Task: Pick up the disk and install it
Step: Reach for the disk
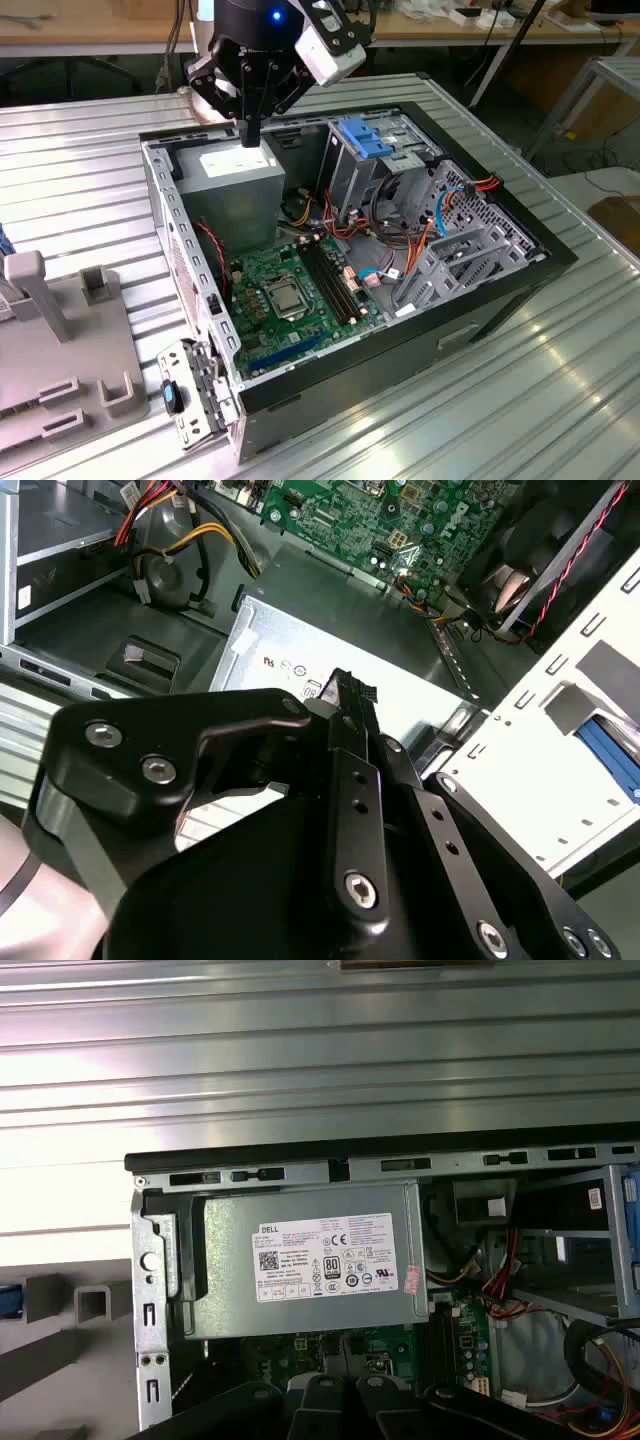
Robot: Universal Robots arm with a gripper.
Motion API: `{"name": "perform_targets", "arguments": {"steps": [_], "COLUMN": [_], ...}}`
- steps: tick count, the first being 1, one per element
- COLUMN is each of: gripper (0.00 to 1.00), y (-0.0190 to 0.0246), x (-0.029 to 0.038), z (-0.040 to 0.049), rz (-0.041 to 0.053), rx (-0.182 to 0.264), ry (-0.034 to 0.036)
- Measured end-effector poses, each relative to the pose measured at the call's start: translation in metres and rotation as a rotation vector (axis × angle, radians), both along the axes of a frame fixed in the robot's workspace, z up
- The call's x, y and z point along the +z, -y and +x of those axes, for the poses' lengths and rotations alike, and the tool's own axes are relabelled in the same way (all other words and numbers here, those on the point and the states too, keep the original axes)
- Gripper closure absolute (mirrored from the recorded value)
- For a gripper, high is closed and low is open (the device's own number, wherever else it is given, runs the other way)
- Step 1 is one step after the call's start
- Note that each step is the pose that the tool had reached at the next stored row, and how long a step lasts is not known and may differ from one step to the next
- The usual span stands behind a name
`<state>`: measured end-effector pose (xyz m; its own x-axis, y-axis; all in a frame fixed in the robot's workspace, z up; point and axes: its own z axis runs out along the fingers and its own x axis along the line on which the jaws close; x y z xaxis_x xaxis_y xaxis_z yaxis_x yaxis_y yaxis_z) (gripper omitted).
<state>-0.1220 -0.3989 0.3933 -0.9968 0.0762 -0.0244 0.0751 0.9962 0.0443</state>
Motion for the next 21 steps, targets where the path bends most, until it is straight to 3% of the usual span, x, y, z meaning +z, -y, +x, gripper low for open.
{"name": "perform_targets", "arguments": {"steps": [21], "gripper": [0.89], "y": [0.0000], "x": [-0.0001], "z": [-0.0073], "rz": [0.0000], "rx": [0.000], "ry": [0.0000]}}
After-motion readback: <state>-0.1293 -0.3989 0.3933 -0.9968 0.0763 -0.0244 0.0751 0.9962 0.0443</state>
